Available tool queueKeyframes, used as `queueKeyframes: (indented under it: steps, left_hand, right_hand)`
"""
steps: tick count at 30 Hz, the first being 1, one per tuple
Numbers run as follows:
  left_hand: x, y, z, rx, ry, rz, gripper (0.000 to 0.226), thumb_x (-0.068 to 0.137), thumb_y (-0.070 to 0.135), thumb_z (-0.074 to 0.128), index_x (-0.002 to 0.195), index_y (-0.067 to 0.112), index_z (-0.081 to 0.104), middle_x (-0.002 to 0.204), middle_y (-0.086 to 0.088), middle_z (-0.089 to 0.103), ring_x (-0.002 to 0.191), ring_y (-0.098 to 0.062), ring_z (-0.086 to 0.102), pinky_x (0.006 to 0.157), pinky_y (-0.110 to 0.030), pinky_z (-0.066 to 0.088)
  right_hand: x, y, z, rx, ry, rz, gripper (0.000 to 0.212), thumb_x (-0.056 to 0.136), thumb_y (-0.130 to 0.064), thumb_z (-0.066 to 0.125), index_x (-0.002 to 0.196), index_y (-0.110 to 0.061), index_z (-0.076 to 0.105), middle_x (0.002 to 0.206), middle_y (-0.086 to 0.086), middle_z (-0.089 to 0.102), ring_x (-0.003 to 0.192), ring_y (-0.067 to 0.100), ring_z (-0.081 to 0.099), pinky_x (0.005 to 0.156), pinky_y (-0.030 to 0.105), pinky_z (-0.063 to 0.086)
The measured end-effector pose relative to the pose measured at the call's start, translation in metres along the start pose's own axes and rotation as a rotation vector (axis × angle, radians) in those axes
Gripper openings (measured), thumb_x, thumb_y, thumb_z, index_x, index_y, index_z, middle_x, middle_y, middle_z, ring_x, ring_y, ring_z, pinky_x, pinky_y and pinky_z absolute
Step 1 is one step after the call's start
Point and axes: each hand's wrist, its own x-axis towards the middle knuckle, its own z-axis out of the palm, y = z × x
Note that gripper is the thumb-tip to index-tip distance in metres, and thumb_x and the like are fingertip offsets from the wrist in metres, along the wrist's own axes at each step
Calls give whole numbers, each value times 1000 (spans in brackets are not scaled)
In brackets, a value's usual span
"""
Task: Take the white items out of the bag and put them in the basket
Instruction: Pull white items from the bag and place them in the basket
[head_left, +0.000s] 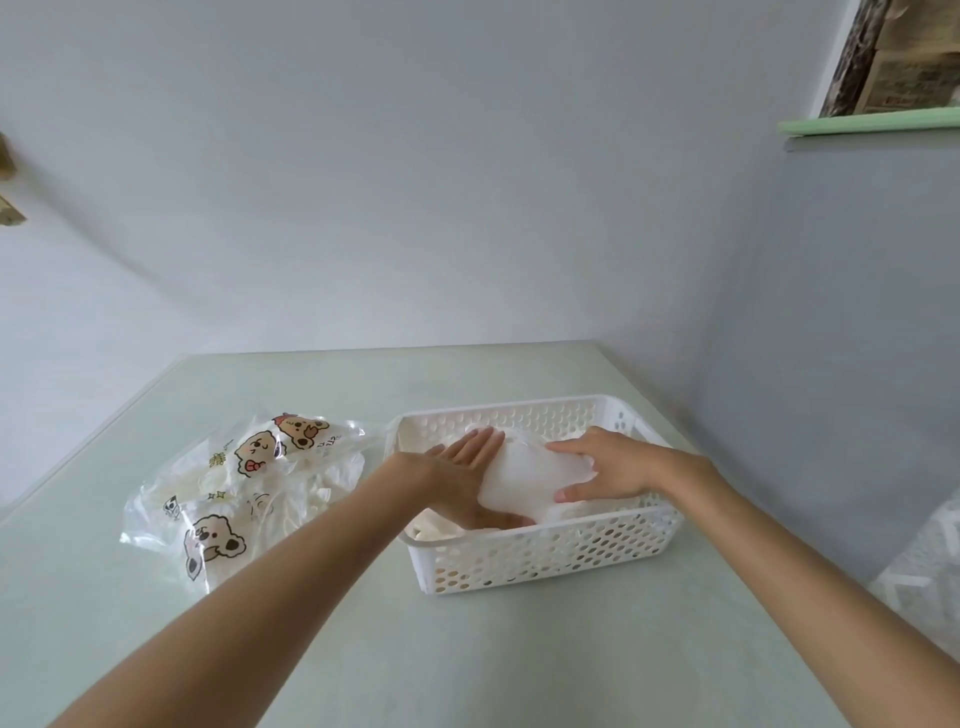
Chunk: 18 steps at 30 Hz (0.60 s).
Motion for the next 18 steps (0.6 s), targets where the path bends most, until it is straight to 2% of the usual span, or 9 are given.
queueKeyframes:
  steps: [3, 6, 10, 11, 12, 13, 14, 16, 18]
  left_hand:
    - [7, -1, 4, 24, -33, -27, 107, 85, 74, 39, 148, 16, -25, 156, 3, -29, 144, -10, -24, 120, -38, -6]
    - [7, 3, 4, 49, -43, -34, 105, 86, 72, 39, 149, 17, -23, 157, 3, -27, 144, -11, -23, 120, -39, -5]
    - [-1, -3, -12, -98, -40, -30, 114, 76, 80, 47, 151, 24, -17, 158, 11, -21, 147, -12, -15, 120, -46, 3]
    - [-4, -6, -17, -115, -48, -26, 115, 73, 82, 47, 151, 26, -16, 158, 13, -21, 147, -12, -14, 120, -49, 3]
    - [-7, -8, -20, -110, -59, -30, 116, 71, 84, 47, 151, 27, -16, 158, 13, -21, 147, -12, -15, 120, -50, 3]
    - [-10, -8, -22, -89, -68, -41, 116, 71, 84, 46, 151, 28, -16, 158, 13, -21, 147, -12, -15, 120, -50, 2]
    - [-12, -9, -22, -60, -73, -56, 115, 72, 83, 46, 151, 27, -17, 158, 11, -21, 147, -13, -15, 120, -49, 2]
    - [-13, -5, -18, -2, -70, -74, 112, 76, 80, 45, 151, 26, -18, 159, 8, -20, 147, -13, -15, 120, -49, 2]
    - [-14, -2, -11, -4, -42, -60, 109, 80, 77, 45, 151, 23, -17, 160, 5, -19, 147, -15, -14, 120, -47, 2]
  right_hand:
    - [2, -1, 2, -38, -42, 26, 86, 82, -57, 64, 151, -31, 20, 151, 7, 23, 137, 27, 32, 113, 41, 29]
    - [0, -9, 1, -35, -61, -3, 76, 87, -45, 64, 150, -27, 25, 145, 8, 29, 136, 26, 31, 112, 41, 29]
    - [-6, -2, -13, 67, -43, 28, 83, 82, -40, 72, 149, -32, 25, 156, -3, 23, 138, 21, 34, 111, 36, 32]
    - [-10, 1, -18, 117, -22, 28, 81, 81, -34, 74, 148, -35, 28, 156, -6, 22, 137, 19, 35, 105, 30, 39]
    - [-14, 4, -22, 157, 8, 26, 78, 81, -27, 75, 146, -35, 33, 155, -6, 24, 135, 18, 38, 90, 19, 44]
    - [-17, 6, -24, 180, 49, 20, 73, 82, -20, 75, 144, -34, 39, 153, -5, 28, 133, 17, 41, 73, 10, 44]
    - [-18, 7, -23, 190, 97, 17, 70, 82, -14, 74, 141, -33, 43, 151, -3, 32, 130, 18, 44, 63, 8, 41]
    - [-17, 5, -17, 194, 149, 34, 66, 81, -8, 73, 139, -29, 48, 147, 1, 39, 126, 19, 47, 76, 16, 42]
    - [-14, 5, -6, 195, 115, 61, 65, 80, -8, 73, 137, -28, 49, 143, 2, 44, 123, 20, 49, 89, 26, 40]
